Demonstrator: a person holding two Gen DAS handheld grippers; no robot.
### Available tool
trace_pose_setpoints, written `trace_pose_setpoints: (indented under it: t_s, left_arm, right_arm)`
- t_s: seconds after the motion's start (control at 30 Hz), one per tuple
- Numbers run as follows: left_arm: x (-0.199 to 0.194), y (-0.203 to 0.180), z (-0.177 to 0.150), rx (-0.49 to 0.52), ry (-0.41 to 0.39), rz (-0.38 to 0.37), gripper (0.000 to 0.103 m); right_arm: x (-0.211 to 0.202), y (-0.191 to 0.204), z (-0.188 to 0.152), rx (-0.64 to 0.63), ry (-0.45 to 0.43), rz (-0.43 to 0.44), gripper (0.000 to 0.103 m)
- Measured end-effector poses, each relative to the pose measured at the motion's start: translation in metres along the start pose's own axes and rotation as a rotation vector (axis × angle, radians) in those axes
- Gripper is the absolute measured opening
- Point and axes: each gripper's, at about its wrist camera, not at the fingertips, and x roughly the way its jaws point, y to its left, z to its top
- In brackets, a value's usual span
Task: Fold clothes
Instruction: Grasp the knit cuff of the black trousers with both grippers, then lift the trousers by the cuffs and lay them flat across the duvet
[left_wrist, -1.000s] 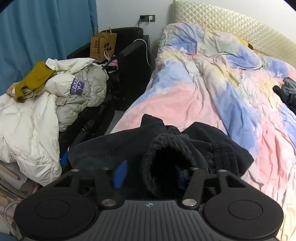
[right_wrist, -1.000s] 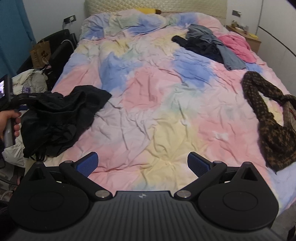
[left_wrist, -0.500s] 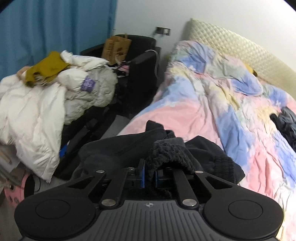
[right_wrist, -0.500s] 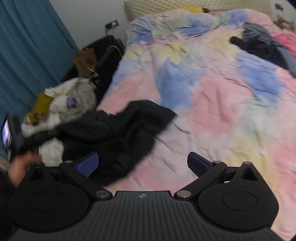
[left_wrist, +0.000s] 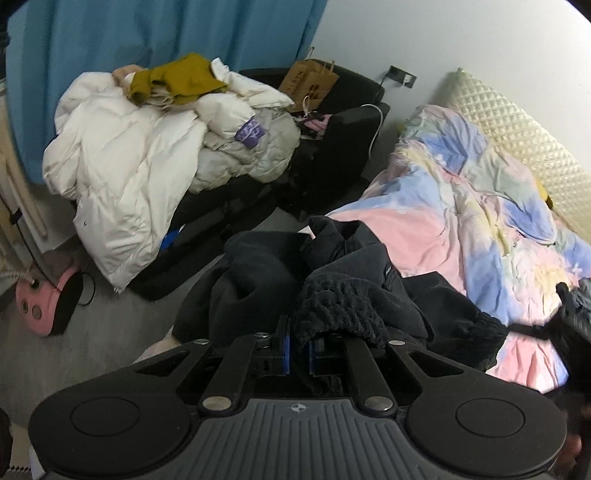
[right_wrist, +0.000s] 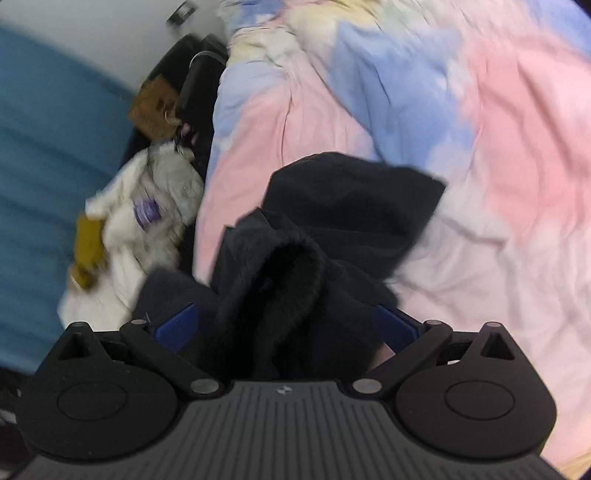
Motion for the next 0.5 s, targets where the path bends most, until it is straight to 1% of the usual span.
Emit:
trace_pose_setpoints:
  t_s: [0.07, 0.1, 0.2, 0.23, 0.27, 0.33, 0.43, 0.47, 0.5]
  left_arm:
    - [-0.003, 0.003, -0.001, -0.009, 0.002, 0.002, 0.009]
    - [-0.005, 0.005, -0.001, -0.014, 0.003, 0.003, 0.009]
    - [-0.011, 0.008, -0.002, -0.022, -0.002, 0.012, 0.009]
    - [-0.013, 0.008, -0.002, -0.021, -0.006, 0.017, 0.009]
    - [-0.015, 0.008, -0.003, -0.02, -0.008, 0.018, 0.009]
    - [-0.021, 0.008, -0.005, -0.019, -0.012, 0.017, 0.009]
    - [-0.033, 0.006, -0.01, -0.016, -0.023, 0.015, 0.008]
    - [-0.038, 0.007, -0.013, -0.015, -0.026, 0.014, 0.008]
    - [-0.044, 0.007, -0.015, -0.014, -0.028, 0.013, 0.008]
  right_arm:
    - [0.01, -0.004, 0.003, 0.079, -0.012, 0.053, 0.103]
    - [0.016, -0.004, 0.004, 0.093, -0.008, 0.058, 0.103]
    - [0.032, 0.0, 0.006, 0.086, 0.023, 0.038, 0.103]
    - [0.038, 0.002, 0.006, 0.069, 0.041, 0.027, 0.101]
    - [0.044, 0.006, 0.005, 0.051, 0.059, 0.005, 0.096]
    - [0.049, 0.011, 0.002, 0.046, 0.07, -0.027, 0.061]
    - [0.044, 0.017, -0.008, 0.068, 0.074, -0.04, 0.042]
    - [0.038, 0.02, -0.011, 0.06, 0.066, -0.046, 0.038]
    - [0.031, 0.024, -0.015, 0.046, 0.056, -0.053, 0.033]
